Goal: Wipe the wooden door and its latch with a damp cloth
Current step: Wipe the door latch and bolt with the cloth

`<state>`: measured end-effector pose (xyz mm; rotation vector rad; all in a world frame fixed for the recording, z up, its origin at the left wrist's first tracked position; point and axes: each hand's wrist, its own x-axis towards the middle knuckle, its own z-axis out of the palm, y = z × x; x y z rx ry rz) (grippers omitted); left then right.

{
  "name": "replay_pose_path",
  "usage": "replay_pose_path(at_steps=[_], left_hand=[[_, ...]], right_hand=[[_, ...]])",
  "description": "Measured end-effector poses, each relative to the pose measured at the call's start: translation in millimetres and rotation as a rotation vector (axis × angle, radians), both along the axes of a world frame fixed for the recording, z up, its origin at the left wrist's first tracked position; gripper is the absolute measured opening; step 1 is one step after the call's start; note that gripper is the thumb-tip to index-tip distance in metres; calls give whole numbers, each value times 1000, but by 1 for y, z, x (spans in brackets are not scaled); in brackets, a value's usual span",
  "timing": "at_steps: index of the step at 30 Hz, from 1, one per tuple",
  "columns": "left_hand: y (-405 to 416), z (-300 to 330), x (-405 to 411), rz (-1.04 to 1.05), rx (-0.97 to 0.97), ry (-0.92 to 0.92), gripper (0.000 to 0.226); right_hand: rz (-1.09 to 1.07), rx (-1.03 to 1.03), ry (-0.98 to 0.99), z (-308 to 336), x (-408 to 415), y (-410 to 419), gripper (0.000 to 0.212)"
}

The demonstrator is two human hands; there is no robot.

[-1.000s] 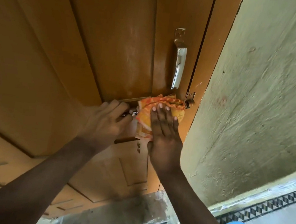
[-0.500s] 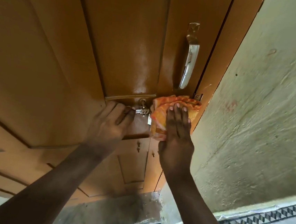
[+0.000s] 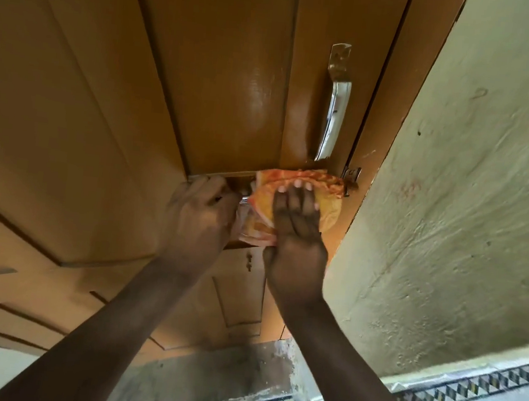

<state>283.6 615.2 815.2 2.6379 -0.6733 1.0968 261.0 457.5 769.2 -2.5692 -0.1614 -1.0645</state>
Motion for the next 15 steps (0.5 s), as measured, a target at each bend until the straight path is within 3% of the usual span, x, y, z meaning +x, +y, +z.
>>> replay_pose_path(at_steps=[2,5,8,10,11,13,15], left_hand=[[0,0,0,-7,-17,69,28],[0,-1,1,8,1,88,7],[0,3,3,22,6,126,21],[-1,4,1,-4,25,80,10],[-2,4,0,-12,33,50,8],[-1,4,-2,-36,45,36,27],[0,3,0,-6,66,31,25]], right_hand=[[59,-48,-1,-2,-4,3,57],[72,-154,29,-5,-12,-25,60],[-14,-29,46,-3,-4,-31,63],[-51,52,42,-2,2,-10,56],[-40,56,29,-3,2,1,54],[34,46,28,-10,-4,7,56],[63,46,30,-14,-11,-9,57]])
